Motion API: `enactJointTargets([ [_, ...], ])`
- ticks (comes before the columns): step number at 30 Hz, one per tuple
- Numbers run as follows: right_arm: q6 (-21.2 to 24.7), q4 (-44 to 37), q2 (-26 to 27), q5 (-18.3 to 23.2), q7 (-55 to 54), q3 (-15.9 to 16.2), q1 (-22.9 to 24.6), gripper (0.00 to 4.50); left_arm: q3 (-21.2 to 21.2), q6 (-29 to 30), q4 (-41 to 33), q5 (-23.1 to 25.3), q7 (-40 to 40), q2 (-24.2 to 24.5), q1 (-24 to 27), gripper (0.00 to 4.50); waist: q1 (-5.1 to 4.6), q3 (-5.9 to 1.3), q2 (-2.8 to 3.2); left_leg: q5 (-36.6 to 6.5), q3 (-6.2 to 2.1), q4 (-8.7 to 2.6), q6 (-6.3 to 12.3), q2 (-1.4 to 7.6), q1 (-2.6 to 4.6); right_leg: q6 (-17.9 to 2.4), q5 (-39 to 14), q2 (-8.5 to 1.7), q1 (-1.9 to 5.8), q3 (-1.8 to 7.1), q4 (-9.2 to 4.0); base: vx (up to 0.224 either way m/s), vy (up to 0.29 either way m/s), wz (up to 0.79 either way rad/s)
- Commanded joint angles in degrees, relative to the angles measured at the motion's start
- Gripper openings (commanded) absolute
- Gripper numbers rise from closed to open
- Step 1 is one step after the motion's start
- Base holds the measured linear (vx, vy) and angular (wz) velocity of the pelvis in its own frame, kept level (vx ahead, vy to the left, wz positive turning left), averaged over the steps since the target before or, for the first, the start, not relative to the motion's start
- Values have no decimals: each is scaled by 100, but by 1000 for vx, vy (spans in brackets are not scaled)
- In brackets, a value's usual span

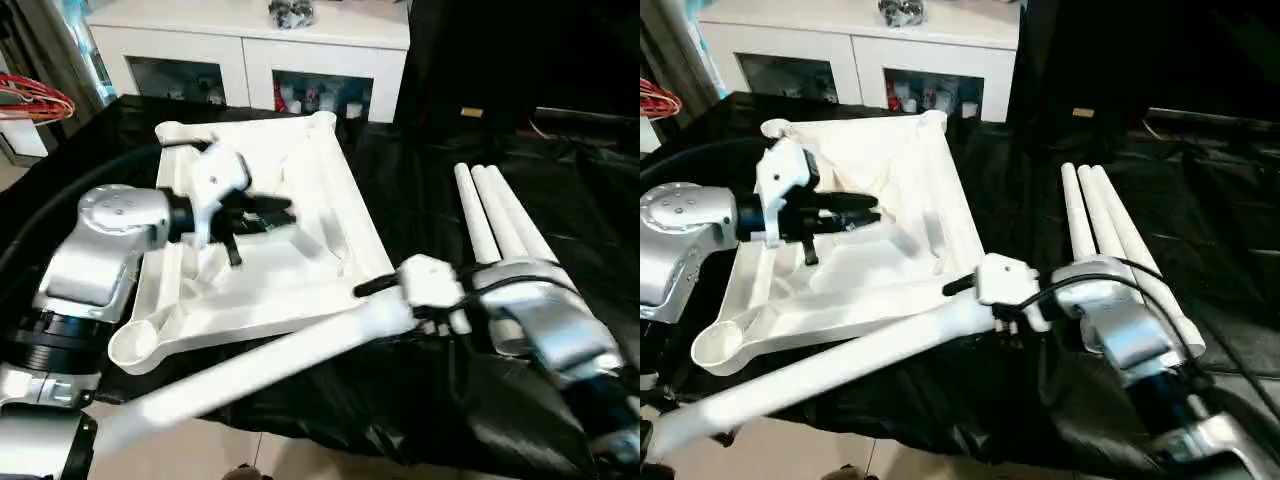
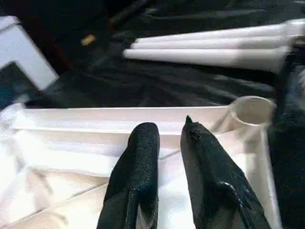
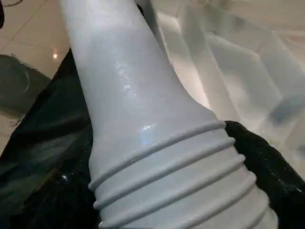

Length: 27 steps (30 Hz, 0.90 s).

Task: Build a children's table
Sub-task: Insert table leg to table base

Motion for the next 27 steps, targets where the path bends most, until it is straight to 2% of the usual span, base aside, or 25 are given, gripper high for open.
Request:
enactJointTargets([
  [1, 121, -136, -112, 187, -12, -293, 28, 317, 115, -34, 17, 7, 146, -15, 15, 101, -8, -366, -31, -1039, -102, -407, 267, 309, 52, -1159, -1301, -396, 306, 301, -391, 0, 0, 0],
  [4, 266, -257, -281, 270, 11, -435, 146, 317, 165, -117, 77, 36, 262, -62, -49, 101, -3, -367, -33, -1015, -99, -393, 314, 298, 48, -1159, -1346, -402, 306, 293, -404, 0, 0, 0],
  [6, 404, -413, -424, 355, 9, -574, 282, 317, 206, -124, 42, 39, 367, -85, -56, 101, -14, -359, -76, -993, -93, -392, 332, 297, 40, -1116, -1401, -391, 312, 295, -412, 0, 0, 0],
  [7, 478, -493, -472, 401, -7, -633, 339, 317, 223, -131, 19, 37, 427, -94, -52, 101, -7, -362, -66, -969, -98, -387, 348, 296, 40, -1104, -1419, -401, 309, 294, -402, 0, 0, 0],
  [9, 645, -690, -564, 520, -43, -763, 467, 317, 254, -105, -85, 15, 519, -96, 3, 101, -13, -363, -110, -930, -92, -381, 380, 299, 40, -1076, -1456, -400, 307, 293, -413, 0, 0, 0],
  [10, 686, -760, -592, 554, -58, -799, 515, 317, 258, -97, -143, 8, 537, -90, 38, 101, -9, -357, -101, -926, -96, -382, 381, 299, 38, -1062, -1485, -400, 306, 291, -412, 0, 0, 0],
  [11, 786, -923, -661, 641, -78, -879, 632, 317, 279, -54, -285, -5, 602, -82, 121, 101, -22, -356, -166, -912, -90, -383, 398, 303, 36, -1037, -1540, -400, 303, 288, -416, 0, 0, 0],
  [13, 981, -1139, -735, 791, -104, -1007, 761, 317, 356, 59, -467, -79, 662, -53, 229, 101, -11, -350, -140, -877, -99, -387, 389, 325, 45, -1024, -1537, -407, 293, 295, -402, 0, 0, 0],
  [15, 1121, -1306, -801, 891, -110, -1116, 876, 317, 420, 134, -602, -126, 716, -22, 330, 101, -19, -351, -151, -877, -98, -386, 388, 323, 52, -1025, -1539, -402, 282, 291, -403, 0, 0, 0],
  [16, 1202, -1421, -850, 947, -123, -1189, 983, 317, 474, 180, -698, -161, 751, -7, 426, 101, -27, -336, -199, -905, -86, -386, 385, 320, 48, -1004, -1584, -401, 278, 295, -421, 0, 0, 0],
  [19, 1334, -1597, -913, 1035, -158, -1274, 1106, 317, 516, 225, -814, -201, 797, 24, 522, 101, -38, -327, -209, -994, -90, -395, 344, 323, 61, -966, -1702, -395, 261, 294, -433, 0, 0, 0],
  [20, 1404, -1703, -955, 1093, -178, -1335, 1187, 317, 552, 267, -888, -228, 847, 31, 573, 101, -40, -324, -245, -1023, -90, -398, 329, 327, 66, -953, -1744, -398, 260, 289, -440, 0, 0, 0],
  [22, 1610, -1926, -1069, 1261, -218, -1531, 1360, 317, 651, 366, -1046, -261, 936, 71, 665, 101, -27, -314, -244, -1058, -104, -410, 293, 337, 73, -911, -1768, -400, 267, 297, -435, 0, 0, 0],
  [25, 1706, -2062, -1144, 1326, -230, -1642, 1491, 317, 728, 381, -1124, -265, 1025, 79, 700, 101, -23, -316, -260, -1058, -102, -404, 287, 336, 72, -901, -1698, -404, 265, 299, -438, 0, 0, 0],
  [27, 1830, -2177, -1210, 1347, -249, -1721, 1585, 317, 838, 297, -974, -235, 1212, 60, 499, 101, -30, -308, -258, -1122, -103, -405, 269, 323, 72, -882, -1760, -394, 259, 294, -456, 0, 0, 0],
])
